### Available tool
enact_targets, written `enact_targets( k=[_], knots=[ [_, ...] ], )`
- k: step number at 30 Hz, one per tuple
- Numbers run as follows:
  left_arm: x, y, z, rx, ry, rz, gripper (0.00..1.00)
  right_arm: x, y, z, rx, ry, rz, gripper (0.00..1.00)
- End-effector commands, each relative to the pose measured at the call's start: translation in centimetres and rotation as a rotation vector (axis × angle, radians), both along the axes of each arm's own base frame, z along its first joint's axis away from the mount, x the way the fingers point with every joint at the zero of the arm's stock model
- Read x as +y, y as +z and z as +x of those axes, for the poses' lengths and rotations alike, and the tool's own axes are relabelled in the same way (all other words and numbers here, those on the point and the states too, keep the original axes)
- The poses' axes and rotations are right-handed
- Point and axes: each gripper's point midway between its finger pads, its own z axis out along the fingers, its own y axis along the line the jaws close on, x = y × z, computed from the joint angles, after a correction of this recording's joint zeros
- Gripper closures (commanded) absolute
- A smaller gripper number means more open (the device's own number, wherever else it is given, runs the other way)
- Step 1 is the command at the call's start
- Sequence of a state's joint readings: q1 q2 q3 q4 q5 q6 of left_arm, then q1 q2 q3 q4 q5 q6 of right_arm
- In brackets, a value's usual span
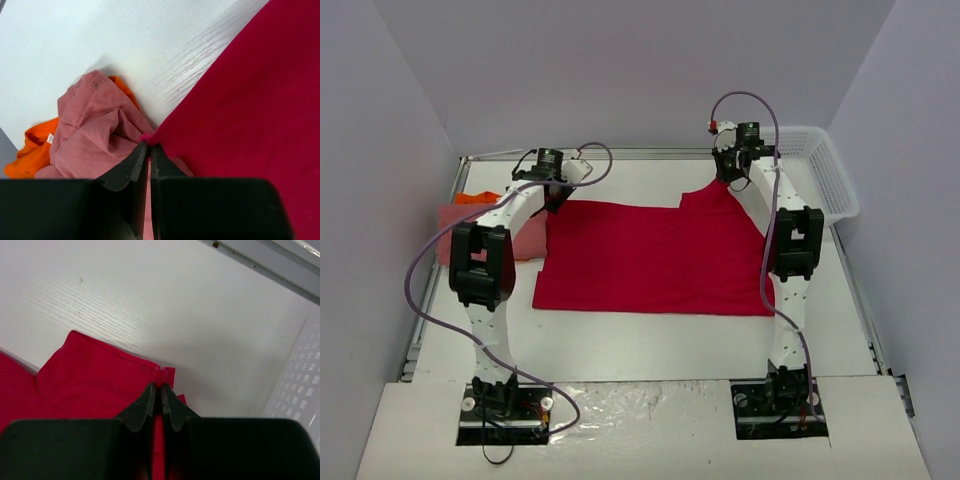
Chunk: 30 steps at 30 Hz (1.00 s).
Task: Fold and stack the t-shirts
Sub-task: Grap the side of the flattened tshirt furthest away from the robot with both arms, then fold the other side of the tshirt into a rectangle
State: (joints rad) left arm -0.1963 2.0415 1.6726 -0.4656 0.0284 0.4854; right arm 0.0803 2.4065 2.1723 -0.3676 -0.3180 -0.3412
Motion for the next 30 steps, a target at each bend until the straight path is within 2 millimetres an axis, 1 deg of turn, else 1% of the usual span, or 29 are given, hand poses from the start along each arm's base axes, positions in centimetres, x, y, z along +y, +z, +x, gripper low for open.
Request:
enact_targets(
  k=[1, 7, 8, 9, 11, 12, 13, 14, 15, 16, 17, 18, 19, 22, 23, 24, 25, 27, 29, 30],
  knots=[
    [-0.3, 5.0, 0.3, -0.110, 0.007, -0.024, 0.98, 0.3, 3.8, -0.9, -0.043, 0.005, -0.006, 1.00],
    [-0.1, 6.0, -0.2, -0.126, 0.005, -0.027, 0.98, 0.1, 4.1, -2.7, -0.024, 0.014, -0.012, 1.00],
    [-0.1, 5.9, -0.3, -0.124, 0.005, -0.026, 0.98, 0.1, 4.8, -2.9, -0.034, 0.015, -0.012, 1.00],
    [-0.1, 6.2, -0.5, -0.128, 0.005, -0.027, 0.98, 0.1, 4.6, -3.2, -0.027, 0.017, -0.012, 1.00],
    [-0.1, 6.0, -0.8, -0.122, 0.003, -0.025, 0.98, 0.1, 5.7, -3.5, -0.042, 0.018, -0.010, 1.00],
    [0.0, 6.3, -0.9, -0.128, 0.003, -0.027, 0.98, 0.0, 5.5, -3.9, -0.033, 0.017, -0.010, 1.00],
    [0.0, 6.3, -1.0, -0.129, 0.003, -0.028, 0.98, 0.1, 6.3, -4.1, -0.045, 0.021, -0.008, 1.00],
    [0.0, 6.3, -1.2, -0.128, 0.002, -0.028, 0.98, 0.0, 6.6, -4.3, -0.048, 0.020, -0.009, 1.00],
    [0.0, 6.4, -1.5, -0.127, 0.002, -0.031, 0.98, 0.1, 6.4, -4.8, -0.038, 0.022, -0.008, 1.00],
    [0.0, 6.4, -1.5, -0.129, 0.001, -0.032, 0.98, 0.1, 7.2, -5.0, -0.051, 0.024, -0.005, 1.00],
    [0.0, 6.4, -1.8, -0.127, 0.000, -0.033, 0.98, 0.1, 7.5, -5.3, -0.052, 0.026, -0.002, 1.00],
    [0.0, 6.3, -1.9, -0.122, -0.002, -0.036, 0.98, 0.1, 7.2, -5.7, -0.043, 0.026, -0.003, 1.00],
    [0.0, 6.3, -2.1, -0.121, -0.003, -0.037, 0.98, 0.1, 8.0, -5.9, -0.055, 0.026, -0.002, 1.00],
    [-0.2, 6.2, -2.6, -0.111, -0.008, -0.049, 0.98, -0.1, 8.4, -6.7, -0.055, 0.025, -0.004, 1.00],
    [-0.4, 6.4, -2.9, -0.112, -0.015, -0.054, 0.98, -0.1, 8.5, -7.0, -0.054, 0.030, -0.006, 1.00],
    [-0.3, 6.2, -3.1, -0.105, -0.016, -0.055, 0.98, -0.1, 8.9, -7.3, -0.058, 0.032, -0.007, 1.00],
    [-0.5, 6.6, -3.3, -0.111, -0.022, -0.062, 0.98, -0.2, 8.7, -7.7, -0.049, 0.031, -0.007, 1.00],
    [-0.3, 6.2, -3.8, -0.096, -0.025, -0.060, 0.98, -0.1, 8.9, -8.3, -0.045, 0.038, -0.008, 1.00],
    [-0.3, 6.4, -4.2, -0.098, -0.029, -0.058, 0.98, -0.1, 8.5, -8.8, -0.030, 0.041, -0.010, 1.00],
    [-0.2, 6.1, -4.5, -0.089, -0.031, -0.055, 0.98, -0.1, 8.7, -9.0, -0.034, 0.041, -0.012, 1.00]
  ],
)
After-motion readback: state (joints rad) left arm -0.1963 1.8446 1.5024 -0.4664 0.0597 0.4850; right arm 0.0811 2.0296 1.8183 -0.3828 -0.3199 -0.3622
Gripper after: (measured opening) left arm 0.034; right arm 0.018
